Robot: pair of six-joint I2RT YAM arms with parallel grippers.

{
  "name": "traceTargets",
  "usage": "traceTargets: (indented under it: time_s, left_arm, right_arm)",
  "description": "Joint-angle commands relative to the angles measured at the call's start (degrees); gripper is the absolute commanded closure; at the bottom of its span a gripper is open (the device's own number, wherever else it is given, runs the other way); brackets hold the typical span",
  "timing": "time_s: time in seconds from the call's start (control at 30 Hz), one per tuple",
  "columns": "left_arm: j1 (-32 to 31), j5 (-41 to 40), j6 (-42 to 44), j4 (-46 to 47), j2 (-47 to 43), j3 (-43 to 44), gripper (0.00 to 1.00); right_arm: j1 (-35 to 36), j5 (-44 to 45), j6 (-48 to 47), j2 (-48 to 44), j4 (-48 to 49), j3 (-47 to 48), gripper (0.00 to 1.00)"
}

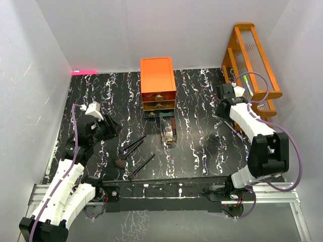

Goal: Organize the makeup
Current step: Move the makeup to the center of the board.

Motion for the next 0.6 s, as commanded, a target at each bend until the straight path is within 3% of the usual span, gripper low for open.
traceTargets:
  time_s: [0.0, 0.23, 0.33, 0.5, 0.57]
  left_arm:
    - [0.2, 1.7, 0.1, 0.9, -0.6, -0.3, 0.53]
    - [0.3, 5.8, 1.2, 5.0, -0.3, -0.9, 0.50]
    - [0.2, 11.1, 1.6, 9.0, 1.4, -1.4, 0.45]
    - [-0.8, 24.1, -3.5, 18.0, 13.8, 2.7, 0.38]
    - [-4.0, 24.4, -4.1, 20.0, 19.2, 7.1, 0.36]
  right_arm:
    - [-0.2, -0.1, 2.1, -7.8, 5.8, -3.2, 0.61]
    - [1.0, -16.8, -6.3, -21.4, 14.7, -6.8, 0.63]
    - [1.9, -24.4, -8.5, -26.9, 14.9, -4.7, 0.63]
    - [2.7, -25.5, -8.2, -36.5, 10.4, 0.8, 0.64]
    - [2.7, -21.8, -7.1, -41.5, 8.3, 2.4, 0.64]
